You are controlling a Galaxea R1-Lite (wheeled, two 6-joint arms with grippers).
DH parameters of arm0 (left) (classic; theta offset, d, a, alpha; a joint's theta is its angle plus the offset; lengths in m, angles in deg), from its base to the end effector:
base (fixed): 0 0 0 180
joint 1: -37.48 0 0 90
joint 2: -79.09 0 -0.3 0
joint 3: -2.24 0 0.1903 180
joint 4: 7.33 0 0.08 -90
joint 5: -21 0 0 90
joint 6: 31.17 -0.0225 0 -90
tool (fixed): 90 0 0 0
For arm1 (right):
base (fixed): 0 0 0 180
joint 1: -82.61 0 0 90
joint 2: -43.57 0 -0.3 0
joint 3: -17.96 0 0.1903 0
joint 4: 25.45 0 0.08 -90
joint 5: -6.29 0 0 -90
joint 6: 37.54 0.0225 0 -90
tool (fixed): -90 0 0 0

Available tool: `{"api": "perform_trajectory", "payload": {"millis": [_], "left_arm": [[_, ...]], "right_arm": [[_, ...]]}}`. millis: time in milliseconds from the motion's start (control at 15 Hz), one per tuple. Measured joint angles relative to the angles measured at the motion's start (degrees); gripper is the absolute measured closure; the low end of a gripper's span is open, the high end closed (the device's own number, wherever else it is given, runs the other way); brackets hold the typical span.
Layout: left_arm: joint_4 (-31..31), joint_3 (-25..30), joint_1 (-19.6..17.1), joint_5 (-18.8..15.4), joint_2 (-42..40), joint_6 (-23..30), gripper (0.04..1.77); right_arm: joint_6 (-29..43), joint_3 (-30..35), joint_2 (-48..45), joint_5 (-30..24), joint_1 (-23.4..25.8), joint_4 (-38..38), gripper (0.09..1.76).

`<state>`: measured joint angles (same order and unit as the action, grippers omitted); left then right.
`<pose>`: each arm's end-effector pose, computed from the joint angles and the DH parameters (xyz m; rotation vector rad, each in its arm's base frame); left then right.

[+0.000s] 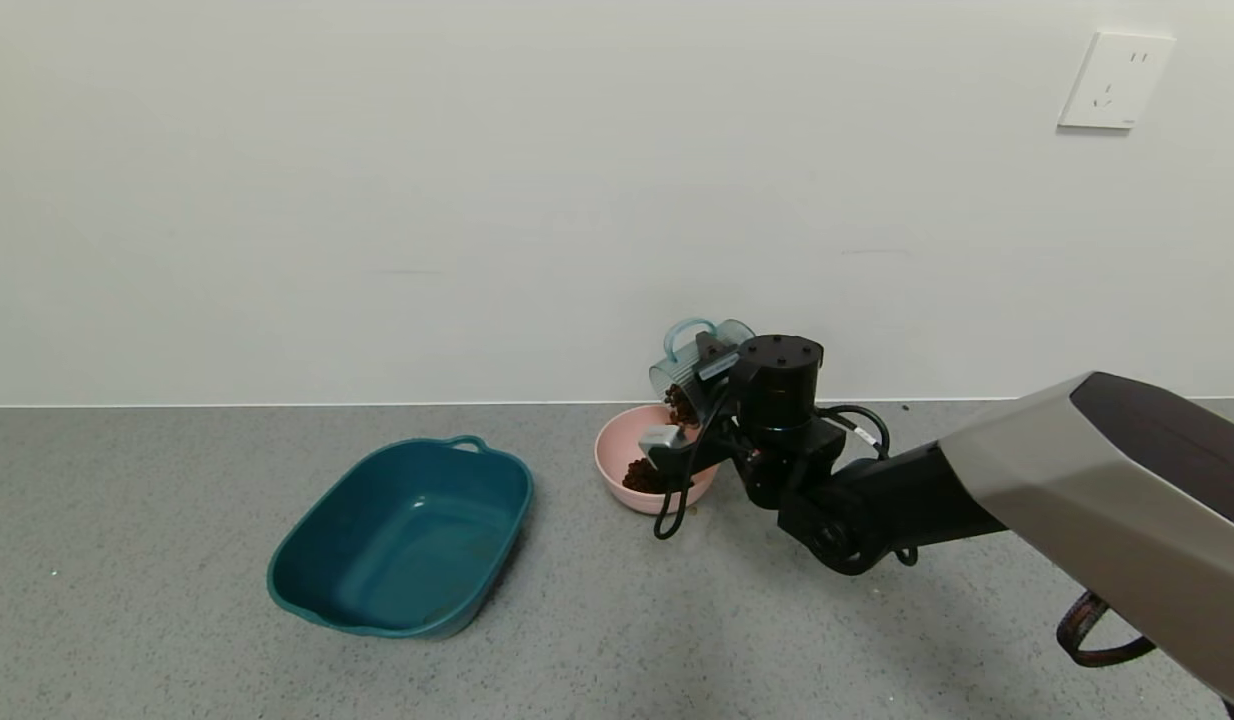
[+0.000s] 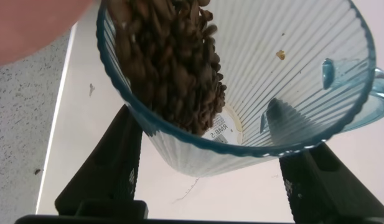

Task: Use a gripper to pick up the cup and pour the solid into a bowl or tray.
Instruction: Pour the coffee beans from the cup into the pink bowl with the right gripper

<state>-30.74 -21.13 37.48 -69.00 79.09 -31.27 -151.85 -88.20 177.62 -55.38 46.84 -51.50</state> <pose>-0.0228 0.0000 0.0754 0.0017 0.0007 0.0000 0.3929 0.2699 0.1234 -2.0087 -0.1123 0.1111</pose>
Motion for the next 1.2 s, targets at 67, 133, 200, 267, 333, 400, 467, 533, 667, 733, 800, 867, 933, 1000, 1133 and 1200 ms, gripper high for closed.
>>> {"api": "perform_trajectory", "payload": {"millis": [67,133,200,267,333,400,467,533,667,733,800,867,933,1000,1133,1200], "left_arm": [[0.02,0.0,0.0,0.0,0.0,0.02,0.06],[0.02,0.0,0.0,0.0,0.0,0.02,0.06],[0.02,0.0,0.0,0.0,0.0,0.02,0.06],[0.0,0.0,0.0,0.0,0.0,0.0,0.06],[0.05,0.0,0.0,0.0,0.0,0.0,0.06],[0.0,0.0,0.0,0.0,0.0,0.0,0.06],[0.02,0.0,0.0,0.0,0.0,0.02,0.06],[-0.02,0.0,0.0,0.0,0.0,0.0,0.06],[0.02,0.0,0.0,0.0,0.0,0.0,0.06],[0.0,0.0,0.0,0.0,0.0,0.0,0.06],[0.02,0.0,0.0,0.0,0.0,0.0,0.06],[0.0,0.0,0.0,0.0,0.0,-0.01,0.06],[0.02,0.0,0.0,0.0,0.0,0.0,0.06],[0.0,0.0,0.0,0.0,0.0,0.02,0.06],[0.0,0.0,0.0,-0.02,0.0,0.0,0.06],[0.0,0.0,0.0,0.0,0.0,0.0,0.06]], "right_arm": [[0.0,0.02,0.0,-0.02,0.02,-0.05,0.53],[0.0,0.02,0.0,0.0,0.02,-0.09,0.53],[0.0,0.02,0.0,-0.05,0.02,-0.11,0.53],[0.09,0.02,0.0,-0.02,0.02,-0.18,0.53],[0.23,0.05,0.0,-0.06,0.05,-0.27,0.53],[0.41,0.06,0.0,-0.11,0.11,-0.24,0.53],[0.54,0.16,0.0,-0.09,0.2,-0.27,0.53],[0.69,0.41,-0.04,-0.16,0.38,-0.29,0.53],[4.06,0.96,-0.26,-0.26,0.63,0.11,0.53],[6.73,1.27,-0.34,-0.28,0.73,0.59,0.53],[9.24,1.6,-0.5,-0.28,0.82,1.05,0.53],[11.64,1.96,-0.72,-0.33,0.93,1.61,0.53],[14.29,2.29,-1.0,-0.37,0.99,2.27,0.53],[17.31,2.6,-1.28,-0.37,1.04,2.95,0.53],[25.78,3.11,-2.02,-0.37,1.15,6.05,0.53],[30.31,3.3,-2.51,-0.37,1.23,8.44,0.53]]}}
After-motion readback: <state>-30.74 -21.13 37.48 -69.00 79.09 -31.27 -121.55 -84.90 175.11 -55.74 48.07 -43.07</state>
